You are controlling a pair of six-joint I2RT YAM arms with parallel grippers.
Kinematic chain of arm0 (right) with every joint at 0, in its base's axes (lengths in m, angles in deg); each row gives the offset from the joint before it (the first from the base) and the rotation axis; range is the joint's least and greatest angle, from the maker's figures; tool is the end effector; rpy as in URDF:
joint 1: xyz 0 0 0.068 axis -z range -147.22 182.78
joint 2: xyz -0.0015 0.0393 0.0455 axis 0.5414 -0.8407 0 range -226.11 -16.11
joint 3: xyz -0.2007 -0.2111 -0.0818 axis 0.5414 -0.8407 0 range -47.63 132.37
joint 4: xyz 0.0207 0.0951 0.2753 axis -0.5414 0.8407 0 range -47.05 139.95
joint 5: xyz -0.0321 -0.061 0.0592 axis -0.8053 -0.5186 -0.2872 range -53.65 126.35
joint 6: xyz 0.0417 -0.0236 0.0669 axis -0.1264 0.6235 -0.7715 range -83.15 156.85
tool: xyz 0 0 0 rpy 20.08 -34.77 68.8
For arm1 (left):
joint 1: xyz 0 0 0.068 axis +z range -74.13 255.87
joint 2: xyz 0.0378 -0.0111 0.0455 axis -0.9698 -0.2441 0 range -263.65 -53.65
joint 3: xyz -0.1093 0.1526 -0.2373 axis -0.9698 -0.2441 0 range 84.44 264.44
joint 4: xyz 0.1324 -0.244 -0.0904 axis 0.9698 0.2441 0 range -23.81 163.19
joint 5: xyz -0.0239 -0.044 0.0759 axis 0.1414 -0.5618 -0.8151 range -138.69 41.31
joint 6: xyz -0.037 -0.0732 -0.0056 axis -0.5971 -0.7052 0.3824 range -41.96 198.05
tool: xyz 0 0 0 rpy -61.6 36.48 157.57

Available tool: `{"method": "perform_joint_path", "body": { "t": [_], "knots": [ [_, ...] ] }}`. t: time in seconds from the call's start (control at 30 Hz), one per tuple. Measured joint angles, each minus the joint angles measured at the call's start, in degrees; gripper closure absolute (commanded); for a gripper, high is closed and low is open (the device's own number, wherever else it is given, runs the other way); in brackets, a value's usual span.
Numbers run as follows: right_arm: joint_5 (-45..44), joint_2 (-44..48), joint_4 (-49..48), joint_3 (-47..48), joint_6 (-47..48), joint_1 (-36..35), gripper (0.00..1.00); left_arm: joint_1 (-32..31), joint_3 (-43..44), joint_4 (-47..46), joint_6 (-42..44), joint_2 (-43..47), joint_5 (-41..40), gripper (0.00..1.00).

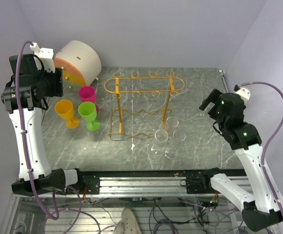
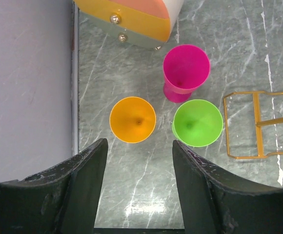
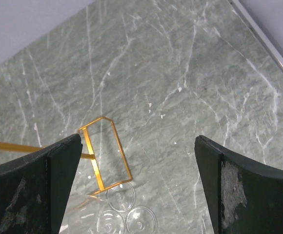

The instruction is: Place the wine glass upside down on the wine glass rack

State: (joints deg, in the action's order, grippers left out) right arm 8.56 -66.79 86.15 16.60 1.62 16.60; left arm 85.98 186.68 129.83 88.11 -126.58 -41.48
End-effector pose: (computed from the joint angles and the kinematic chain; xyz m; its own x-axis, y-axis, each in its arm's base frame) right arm 0.2092 0.0259 0.3967 -0.3058 0.4427 -0.8429 0.3905 0.8658 0.3130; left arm 0.2632 0.0379 0.5015 -0.5592 0.0764 -0.8255 0.0261 0.9969 0.0746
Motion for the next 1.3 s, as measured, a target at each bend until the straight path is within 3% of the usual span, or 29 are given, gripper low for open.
{"method": "perform_joint_path", "body": {
  "t": [0.1,0.27,0.4,0.47,0.7,0.83,1.3],
  "knots": [
    [2.19,3.23,-0.46,0.0,1.99,0.0,0.0,0.0,0.13,0.26,0.28,0.17,-0.28,0.36],
    [13.73,8.41,-2.45,-1.36,9.84,0.0,0.02,0.0,2.19,2.67,1.31,-1.36,2.08,0.36],
    [20.22,9.97,-1.11,-1.46,12.59,0.0,0.33,0.0,2.19,2.73,1.27,-1.22,2.08,0.36],
    [24.2,9.6,0.22,-1.53,12.98,0.0,0.41,0.0,2.19,2.71,1.2,-1.2,2.21,0.36],
    [35.98,6.58,7.1,-3.5,10.82,0.0,0.41,0.0,1.84,2.62,1.01,-0.48,3.08,0.35],
    [41.0,6.54,10.03,-3.93,9.9,-0.02,0.53,0.0,0.33,2.58,1.03,1.7,6.03,0.35],
    [46.05,6.21,14.78,-6.51,11.3,-0.02,0.51,0.0,-2.62,2.45,1.05,3.23,8.59,0.35]
  ]
}}
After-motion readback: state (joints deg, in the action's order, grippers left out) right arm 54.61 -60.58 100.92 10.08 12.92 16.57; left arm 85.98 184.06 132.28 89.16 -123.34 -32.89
